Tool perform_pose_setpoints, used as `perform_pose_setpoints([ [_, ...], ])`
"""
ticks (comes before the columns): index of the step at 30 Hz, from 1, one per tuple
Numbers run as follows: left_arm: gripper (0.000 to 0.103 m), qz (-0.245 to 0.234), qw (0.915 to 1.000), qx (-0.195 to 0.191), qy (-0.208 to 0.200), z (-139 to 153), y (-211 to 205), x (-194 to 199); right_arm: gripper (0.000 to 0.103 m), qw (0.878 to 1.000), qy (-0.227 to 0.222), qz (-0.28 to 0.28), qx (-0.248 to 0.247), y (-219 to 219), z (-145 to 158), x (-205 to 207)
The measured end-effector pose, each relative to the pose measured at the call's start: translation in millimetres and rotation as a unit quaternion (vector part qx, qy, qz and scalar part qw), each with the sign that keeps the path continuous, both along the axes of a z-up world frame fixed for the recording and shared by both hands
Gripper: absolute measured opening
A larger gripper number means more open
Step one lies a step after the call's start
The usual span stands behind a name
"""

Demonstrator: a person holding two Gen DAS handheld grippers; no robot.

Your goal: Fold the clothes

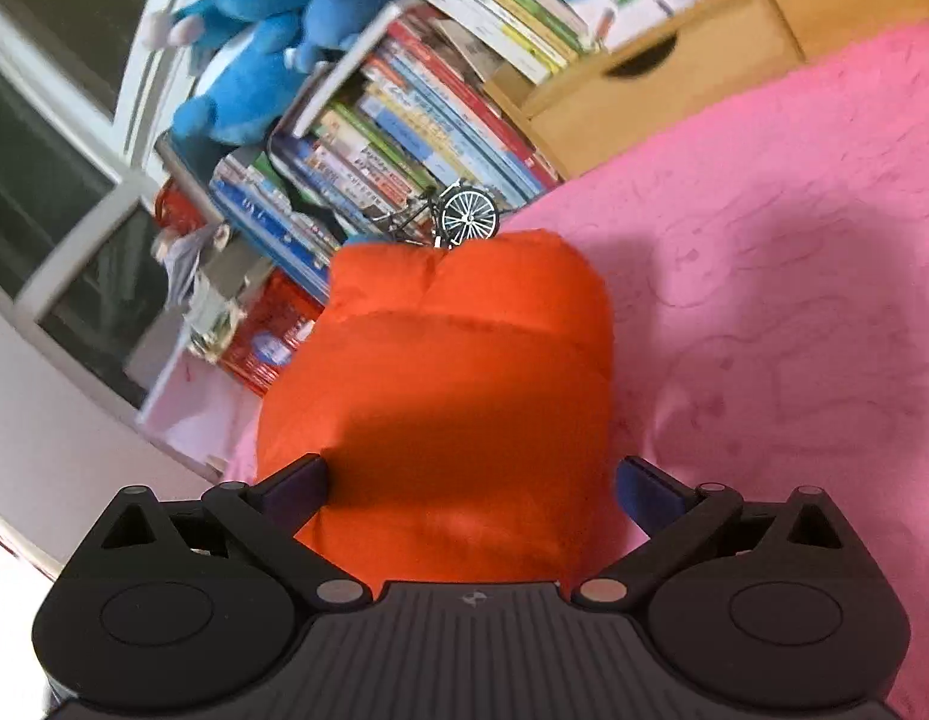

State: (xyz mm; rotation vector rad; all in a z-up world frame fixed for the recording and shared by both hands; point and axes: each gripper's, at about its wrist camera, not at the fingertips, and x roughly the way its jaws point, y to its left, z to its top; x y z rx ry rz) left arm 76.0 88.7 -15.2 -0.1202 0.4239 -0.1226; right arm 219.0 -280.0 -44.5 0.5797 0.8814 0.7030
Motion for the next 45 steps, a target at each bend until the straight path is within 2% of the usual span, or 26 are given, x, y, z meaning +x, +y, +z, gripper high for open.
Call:
perform_pose_setpoints([
  [4,0.029,0.009,0.9953,-0.097,0.003,15,32,-21,0.103,0.999,0.009,0.017,0.026,-1,-19,14],
  [5,0.032,0.011,0.9936,-0.112,0.009,14,39,-21,0.103,0.999,0.007,0.024,0.030,-3,-22,14],
  [7,0.039,0.015,0.9905,-0.134,0.029,10,47,-16,0.103,0.999,0.011,0.034,0.041,-6,-29,16],
  [8,0.051,0.017,0.9886,-0.144,0.039,9,51,-14,0.103,0.998,0.013,0.038,0.047,-7,-32,19],
  [9,0.058,0.019,0.9865,-0.155,0.049,7,55,-11,0.103,0.998,0.015,0.042,0.054,-8,-34,21],
  [13,0.066,0.026,0.9761,-0.197,0.088,0,72,-2,0.103,0.997,0.000,0.056,0.055,-4,-33,26],
  [16,0.075,0.032,0.9660,-0.228,0.117,-6,85,6,0.103,0.996,-0.006,0.066,0.053,0,-33,30],
  [20,0.082,0.024,0.9393,-0.305,0.155,-24,99,18,0.103,0.996,-0.010,0.076,0.050,1,-32,33],
  [21,0.082,0.019,0.9318,-0.324,0.162,-29,102,20,0.103,0.996,-0.012,0.078,0.050,1,-32,33],
  [24,0.081,0.010,0.9283,-0.330,0.170,-30,101,24,0.103,0.995,-0.015,0.080,0.052,1,-33,33],
  [26,0.078,0.004,0.9217,-0.346,0.176,-32,102,25,0.103,0.995,-0.016,0.079,0.053,1,-34,33],
  [28,0.064,0.000,0.9156,-0.358,0.183,-35,103,26,0.103,0.996,-0.017,0.075,0.054,1,-34,32],
  [29,0.052,-0.001,0.9103,-0.370,0.185,-38,103,26,0.103,0.996,-0.017,0.073,0.055,1,-34,32],
  [30,0.045,-0.001,0.9042,-0.384,0.186,-40,102,26,0.103,0.996,-0.021,0.065,0.056,2,-32,32],
  [32,0.037,0.002,0.9120,-0.370,0.177,-35,99,26,0.077,0.997,-0.027,0.049,0.058,4,-28,31],
  [35,0.029,-0.003,0.9296,-0.331,0.163,-15,95,40,0.069,0.997,-0.037,0.025,0.060,7,-21,29],
  [39,0.028,-0.011,0.9458,-0.293,0.140,7,89,84,0.069,0.996,-0.035,-0.030,0.077,4,-16,56],
  [42,0.032,-0.006,0.9588,-0.252,0.130,12,76,118,0.080,0.994,-0.018,-0.081,0.066,0,-24,87],
  [43,0.034,-0.001,0.9600,-0.244,0.138,11,71,123,0.086,0.994,-0.012,-0.089,0.061,-2,-26,92],
  [45,0.041,0.003,0.9649,-0.225,0.135,10,65,117,0.088,0.995,-0.022,-0.090,0.047,-6,-23,87],
])
